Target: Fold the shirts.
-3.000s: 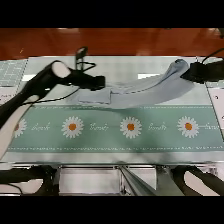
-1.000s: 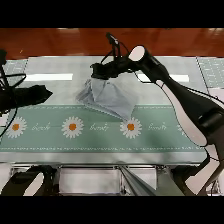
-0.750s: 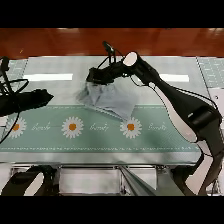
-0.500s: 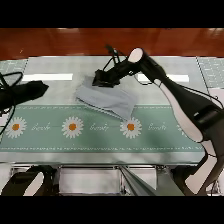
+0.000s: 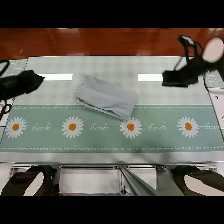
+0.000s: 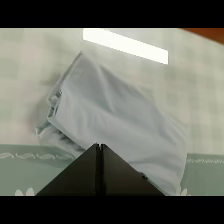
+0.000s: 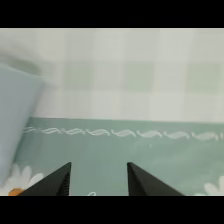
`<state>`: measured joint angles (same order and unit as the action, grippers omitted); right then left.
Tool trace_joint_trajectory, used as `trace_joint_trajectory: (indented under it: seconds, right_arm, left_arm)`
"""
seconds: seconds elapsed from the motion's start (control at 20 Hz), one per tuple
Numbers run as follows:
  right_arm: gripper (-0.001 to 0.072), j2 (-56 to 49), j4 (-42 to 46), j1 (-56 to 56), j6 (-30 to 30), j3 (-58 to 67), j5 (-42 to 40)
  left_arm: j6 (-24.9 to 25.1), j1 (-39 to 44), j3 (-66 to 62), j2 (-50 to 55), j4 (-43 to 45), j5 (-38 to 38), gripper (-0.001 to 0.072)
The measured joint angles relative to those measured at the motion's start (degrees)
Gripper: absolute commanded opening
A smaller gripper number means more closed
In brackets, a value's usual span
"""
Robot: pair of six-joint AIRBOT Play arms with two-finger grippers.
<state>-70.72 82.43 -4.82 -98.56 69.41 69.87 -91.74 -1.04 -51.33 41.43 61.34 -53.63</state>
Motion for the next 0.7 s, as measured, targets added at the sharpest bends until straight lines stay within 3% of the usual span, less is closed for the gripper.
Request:
trace_joint_trajectory:
  seconds: [0.1, 0.3, 0.45, 0.7]
  right_arm:
    - [0.0409, 4.0, -5.92, 2.1, 0.07, -12.9, -9.11]
    - [0.0407, 0.85, -26.29, 2.75, 9.79, -26.36, -19.56]
    - [0.0407, -5.84, -41.16, 0.57, 18.16, -28.15, -22.21]
    - [0.0406, -15.39, -52.24, -4.13, 23.74, -22.73, -22.14]
  left_arm:
    - [-0.13, 3.1, 2.14, -0.17, 0.0, -0.72, 0.0017]
    - [-1.29, 9.2, 6.34, 0.04, -0.07, 1.4, 0.0017]
    - [-1.7, 11.65, 8.07, 0.44, -0.09, 2.89, 0.0017]
    - [-1.97, 12.87, 8.98, 0.68, -0.09, 3.8, 0.0017]
